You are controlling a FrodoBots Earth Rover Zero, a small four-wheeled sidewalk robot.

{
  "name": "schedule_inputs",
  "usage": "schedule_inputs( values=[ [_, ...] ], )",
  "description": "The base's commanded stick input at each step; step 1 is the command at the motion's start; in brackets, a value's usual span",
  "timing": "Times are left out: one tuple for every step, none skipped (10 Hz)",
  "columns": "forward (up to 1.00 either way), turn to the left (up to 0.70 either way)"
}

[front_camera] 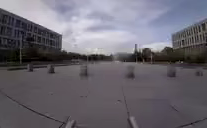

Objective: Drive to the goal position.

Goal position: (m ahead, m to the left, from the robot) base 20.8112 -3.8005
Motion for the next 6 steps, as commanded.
schedule_inputs(
  values=[
    [1.0, 0.0],
    [1.0, 0.0],
    [1.0, 0.0],
    [0.68, 0.0],
    [0.0, 0.0],
    [0.0, 0.0]
  ],
)
